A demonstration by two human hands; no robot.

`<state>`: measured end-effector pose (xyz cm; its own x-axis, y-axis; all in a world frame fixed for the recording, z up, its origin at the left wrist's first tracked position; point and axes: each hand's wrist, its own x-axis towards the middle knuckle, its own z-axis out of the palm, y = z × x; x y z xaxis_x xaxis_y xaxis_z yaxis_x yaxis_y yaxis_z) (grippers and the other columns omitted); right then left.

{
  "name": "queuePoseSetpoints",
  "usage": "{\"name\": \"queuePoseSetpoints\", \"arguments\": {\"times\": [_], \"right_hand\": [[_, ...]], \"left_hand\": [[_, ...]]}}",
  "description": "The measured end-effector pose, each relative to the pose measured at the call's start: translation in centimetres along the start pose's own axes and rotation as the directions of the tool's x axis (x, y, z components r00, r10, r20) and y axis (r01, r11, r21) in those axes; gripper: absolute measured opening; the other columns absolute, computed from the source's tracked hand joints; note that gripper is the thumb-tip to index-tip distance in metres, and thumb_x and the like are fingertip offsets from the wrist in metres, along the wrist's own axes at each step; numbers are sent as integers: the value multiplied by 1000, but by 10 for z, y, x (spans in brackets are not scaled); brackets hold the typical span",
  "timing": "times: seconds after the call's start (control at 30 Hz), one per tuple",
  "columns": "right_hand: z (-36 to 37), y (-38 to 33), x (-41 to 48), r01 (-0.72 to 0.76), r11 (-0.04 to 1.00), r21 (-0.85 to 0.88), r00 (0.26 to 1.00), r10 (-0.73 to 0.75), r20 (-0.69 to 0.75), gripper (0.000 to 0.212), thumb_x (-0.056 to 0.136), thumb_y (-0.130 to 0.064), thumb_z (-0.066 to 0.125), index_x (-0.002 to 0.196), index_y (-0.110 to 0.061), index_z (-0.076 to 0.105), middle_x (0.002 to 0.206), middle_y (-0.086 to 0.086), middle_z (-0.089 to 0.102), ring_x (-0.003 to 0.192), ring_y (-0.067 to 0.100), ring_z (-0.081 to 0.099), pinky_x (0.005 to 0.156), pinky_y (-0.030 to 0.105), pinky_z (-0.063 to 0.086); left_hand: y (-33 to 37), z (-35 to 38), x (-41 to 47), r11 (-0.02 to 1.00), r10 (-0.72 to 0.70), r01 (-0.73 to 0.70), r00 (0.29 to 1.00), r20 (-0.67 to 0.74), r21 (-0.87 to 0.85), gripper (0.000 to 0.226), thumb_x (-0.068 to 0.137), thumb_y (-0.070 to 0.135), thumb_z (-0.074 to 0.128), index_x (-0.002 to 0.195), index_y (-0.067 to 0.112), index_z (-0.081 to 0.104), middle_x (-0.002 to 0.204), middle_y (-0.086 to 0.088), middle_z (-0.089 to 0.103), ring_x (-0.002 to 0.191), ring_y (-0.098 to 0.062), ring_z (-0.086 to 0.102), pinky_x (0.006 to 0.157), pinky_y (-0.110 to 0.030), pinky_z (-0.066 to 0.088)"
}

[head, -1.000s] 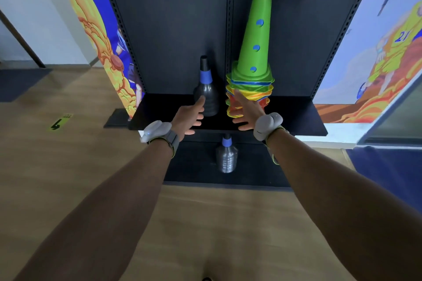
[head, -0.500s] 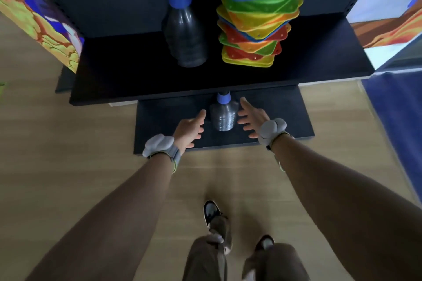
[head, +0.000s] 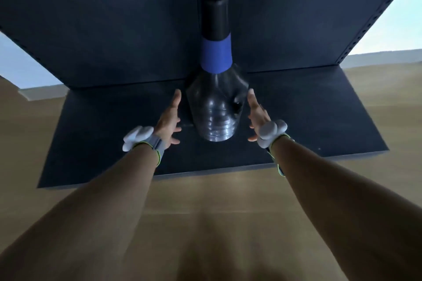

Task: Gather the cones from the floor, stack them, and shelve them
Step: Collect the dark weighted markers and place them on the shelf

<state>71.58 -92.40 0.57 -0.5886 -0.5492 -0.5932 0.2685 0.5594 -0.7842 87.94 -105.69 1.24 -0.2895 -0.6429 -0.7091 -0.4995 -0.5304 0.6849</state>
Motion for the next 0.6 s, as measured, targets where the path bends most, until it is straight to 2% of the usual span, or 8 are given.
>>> {"name": "queuePoseSetpoints", "arguments": {"times": [0.1,0.2,0.27,0.33,0.37,0.43,0.53,0.6], "right_hand": [[6,27,55,15,997,79,998,-20,63,91,63,-95,29,141,-49,40,154,-10,36,145,21,28,116,56,21],[6,42,89,-40,985,168,989,15,146,81,74,-91,21,139,-48,44,150,-13,42,142,22,32,110,68,18],[9,54,102,-39,981,191,979,0,202,75,81,-86,15,136,-47,48,149,-7,45,140,27,37,108,71,19],[15,60,113,23,981,194,972,-67,224,52,94,-71,14,116,-51,56,134,-5,60,121,26,56,100,60,41],[17,61,116,67,980,188,968,-109,224,39,98,-64,17,103,-55,55,118,-11,66,104,17,64,87,45,53],[21,64,123,105,974,201,964,-150,221,29,99,-59,26,88,-59,53,98,-18,64,83,4,60,63,29,52],[22,69,132,199,969,149,951,-227,210,30,100,-56,28,87,-64,53,100,-14,62,83,7,57,60,29,51],[20,77,130,168,973,159,955,-200,217,30,100,-56,28,88,-63,54,98,-14,63,81,7,57,58,28,52]], "left_hand": [[-20,16,70,996,31,-31,1000,-4,-83,93,73,88,31,150,35,27,155,-10,28,137,-38,34,104,-68,26],[-34,26,110,987,26,-21,999,32,-158,96,70,91,26,150,37,24,159,-11,20,142,-40,24,105,-72,19],[-44,35,130,987,25,-10,995,93,-160,95,70,92,20,148,39,27,158,-7,23,143,-38,23,106,-74,13],[-49,42,144,982,45,-21,991,126,-188,91,72,91,19,144,39,36,155,-3,32,141,-33,30,104,-76,11],[-49,44,148,979,59,-31,990,130,-203,90,72,91,19,143,39,39,153,-2,36,138,-31,34,104,-76,12],[-49,46,152,971,81,-51,989,123,-233,89,72,90,21,142,38,41,152,-1,39,136,-32,37,103,-76,15],[-52,50,150,952,118,-69,982,147,-299,90,72,91,21,142,38,41,153,-1,37,139,-33,34,104,-76,12],[-59,53,143,950,124,-71,979,160,-306,93,71,92,18,144,38,38,154,-2,35,141,-34,30,104,-77,9]]}}
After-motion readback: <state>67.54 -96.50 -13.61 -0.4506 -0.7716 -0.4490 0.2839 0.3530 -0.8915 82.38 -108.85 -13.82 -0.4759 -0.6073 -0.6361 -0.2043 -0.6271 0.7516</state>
